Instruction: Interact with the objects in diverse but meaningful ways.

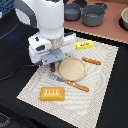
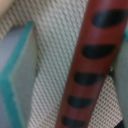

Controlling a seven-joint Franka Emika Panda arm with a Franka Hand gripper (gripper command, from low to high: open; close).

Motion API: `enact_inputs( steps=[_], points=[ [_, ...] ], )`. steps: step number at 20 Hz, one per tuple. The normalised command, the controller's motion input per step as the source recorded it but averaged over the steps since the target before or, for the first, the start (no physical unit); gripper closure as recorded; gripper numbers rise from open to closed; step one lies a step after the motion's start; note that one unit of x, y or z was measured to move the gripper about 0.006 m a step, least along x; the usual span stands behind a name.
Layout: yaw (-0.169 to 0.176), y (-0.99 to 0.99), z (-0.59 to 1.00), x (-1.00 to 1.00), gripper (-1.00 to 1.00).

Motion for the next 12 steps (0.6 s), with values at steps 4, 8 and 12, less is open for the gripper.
enact_inputs(
  steps=[4,8,12],
  points=[
    [0.001,-0.18,0.56,-0.26,1.00],
    [0.000,0.00,1.00,-0.40,1.00],
    [0.003,0.01,0.92,-0.48,1.00]
  ],
)
